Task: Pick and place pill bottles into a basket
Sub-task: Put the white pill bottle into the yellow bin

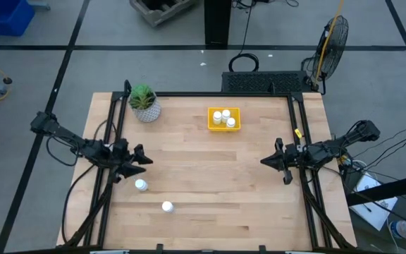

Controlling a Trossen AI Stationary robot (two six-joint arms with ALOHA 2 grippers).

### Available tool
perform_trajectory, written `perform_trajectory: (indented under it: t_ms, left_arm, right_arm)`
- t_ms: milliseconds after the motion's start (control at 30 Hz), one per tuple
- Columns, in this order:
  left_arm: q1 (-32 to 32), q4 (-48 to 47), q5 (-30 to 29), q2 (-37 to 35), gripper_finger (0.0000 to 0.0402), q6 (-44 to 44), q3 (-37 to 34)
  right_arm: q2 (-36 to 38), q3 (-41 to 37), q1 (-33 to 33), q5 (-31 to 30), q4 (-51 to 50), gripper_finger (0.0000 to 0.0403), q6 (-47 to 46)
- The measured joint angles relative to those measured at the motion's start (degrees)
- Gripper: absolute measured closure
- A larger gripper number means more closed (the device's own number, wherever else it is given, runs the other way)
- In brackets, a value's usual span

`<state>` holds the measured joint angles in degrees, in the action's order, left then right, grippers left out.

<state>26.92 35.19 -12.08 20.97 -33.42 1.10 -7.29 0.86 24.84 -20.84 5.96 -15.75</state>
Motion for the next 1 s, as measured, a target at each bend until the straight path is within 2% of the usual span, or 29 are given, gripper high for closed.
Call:
perform_trajectory:
  t_ms: [133,233,300,533,633,767,900,1000]
  left_arm:
    - [0.02,5.92,0.44,0.0,0.016,-9.6,0.0]
    - [0.0,8.03,-0.14,0.0,0.016,-11.79,0.0]
    - [0.0,8.31,-0.24,0.0,0.016,-12.28,0.0]
    - [0.05,5.24,3.2,0.03,0.016,-22.4,0.0]
    - [0.65,-1.1,4.63,0.02,0.016,-24.47,1.41]
    - [1.74,-14.61,4.67,1.12,0.016,-23.63,6.84]
    - [2.43,-29.89,4.61,4.68,0.016,-21.58,14.47]
    - [2.51,-37.49,4.59,8.87,0.016,-19.22,19.17]
  right_arm:
    - [0.0,0.0,0.0,0.0,0.0,0.0403,0.0]
    - [0.0,0.0,0.0,0.0,-0.02,0.0403,0.0]
    - [0.0,0.0,0.0,0.0,-0.02,0.0403,0.0]
    - [-0.02,-0.02,0.0,0.0,-0.02,0.0403,-0.02]
    - [-0.02,-0.02,0.0,0.0,-0.02,0.0403,0.0]
    - [-0.02,-0.02,0.0,0.0,-0.03,0.0403,-0.01]
    - [-0.02,-0.02,0.01,0.0,-0.05,0.0403,-0.02]
    - [-0.02,-0.02,0.0,0.0,-0.07,0.0403,-0.02]
